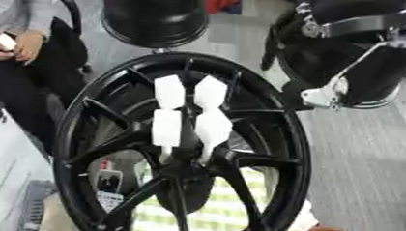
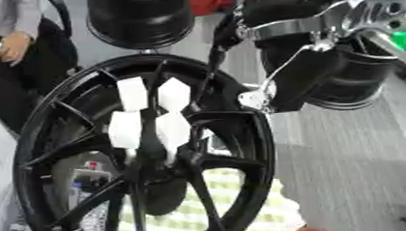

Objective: Pull the pin out of the wheel hub.

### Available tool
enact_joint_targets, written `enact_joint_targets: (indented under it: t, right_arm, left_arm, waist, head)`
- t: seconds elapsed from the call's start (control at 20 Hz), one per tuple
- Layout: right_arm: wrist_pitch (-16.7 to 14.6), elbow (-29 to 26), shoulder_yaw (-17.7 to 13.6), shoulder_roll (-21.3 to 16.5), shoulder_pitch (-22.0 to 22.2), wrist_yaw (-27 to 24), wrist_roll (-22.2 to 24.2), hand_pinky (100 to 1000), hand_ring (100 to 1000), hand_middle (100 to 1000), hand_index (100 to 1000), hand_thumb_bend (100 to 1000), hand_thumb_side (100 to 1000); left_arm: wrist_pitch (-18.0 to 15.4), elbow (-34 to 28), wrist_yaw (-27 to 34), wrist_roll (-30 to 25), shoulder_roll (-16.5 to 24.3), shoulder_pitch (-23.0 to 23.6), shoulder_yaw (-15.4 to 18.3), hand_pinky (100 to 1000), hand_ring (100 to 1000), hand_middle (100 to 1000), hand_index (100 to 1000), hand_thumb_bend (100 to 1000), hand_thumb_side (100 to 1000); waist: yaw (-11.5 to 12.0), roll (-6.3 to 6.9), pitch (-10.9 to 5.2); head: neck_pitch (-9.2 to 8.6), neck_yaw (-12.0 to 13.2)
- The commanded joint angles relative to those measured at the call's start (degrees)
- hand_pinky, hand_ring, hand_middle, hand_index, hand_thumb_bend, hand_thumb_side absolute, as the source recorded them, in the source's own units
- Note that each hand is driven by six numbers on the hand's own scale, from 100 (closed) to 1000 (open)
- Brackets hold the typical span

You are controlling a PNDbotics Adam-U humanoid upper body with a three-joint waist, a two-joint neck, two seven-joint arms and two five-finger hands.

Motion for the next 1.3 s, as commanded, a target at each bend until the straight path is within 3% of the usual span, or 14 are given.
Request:
enact_joint_targets:
  t: [0.05, 0.2, 0.35, 0.8, 1.3]
  right_arm:
    - [0.20, -0.34, -0.22, 0.13, -1.37, 1.17, -0.27, 986, 876, 791, 832, 149, 515]
    - [-0.10, -0.34, -0.10, 0.59, -1.54, 1.38, -0.66, 988, 887, 799, 835, 190, 373]
    - [-0.25, -0.34, -0.35, 1.03, -1.64, 2.02, -1.07, 992, 897, 808, 844, 295, 206]
    - [1.84, -0.34, -1.32, 2.66, -2.70, 4.43, -3.69, 994, 897, 807, 846, 262, 186]
    - [3.08, -0.34, -2.40, 3.34, -2.34, 8.47, -6.78, 997, 897, 806, 845, 263, 137]
  left_arm:
    - [-0.20, -1.09, -0.27, -0.27, 1.18, -0.99, -0.05, 786, 731, 555, 792, 100, 781]
    - [-0.27, -1.09, -0.31, -0.34, 1.22, -1.56, -0.13, 786, 731, 555, 792, 100, 782]
    - [-0.29, -1.09, -0.33, -0.40, 1.29, -2.06, -0.21, 787, 731, 555, 793, 100, 783]
    - [-0.33, -1.09, -0.35, -0.82, 1.53, -3.10, -0.65, 788, 731, 554, 792, 100, 785]
    - [-0.51, -1.09, -0.21, -1.55, 1.95, -4.85, -1.20, 789, 732, 554, 791, 100, 787]
  waist:
    - [0.32, 0.18, -0.10]
    - [0.90, -0.17, 0.85]
    - [1.48, -0.52, 1.70]
    - [2.77, -1.28, 3.29]
    - [5.09, -2.62, 5.17]
  head:
    - [-1.42, -0.38]
    - [-2.03, -0.49]
    - [-2.63, -0.58]
    - [-3.96, -1.25]
    - [-5.59, -4.10]
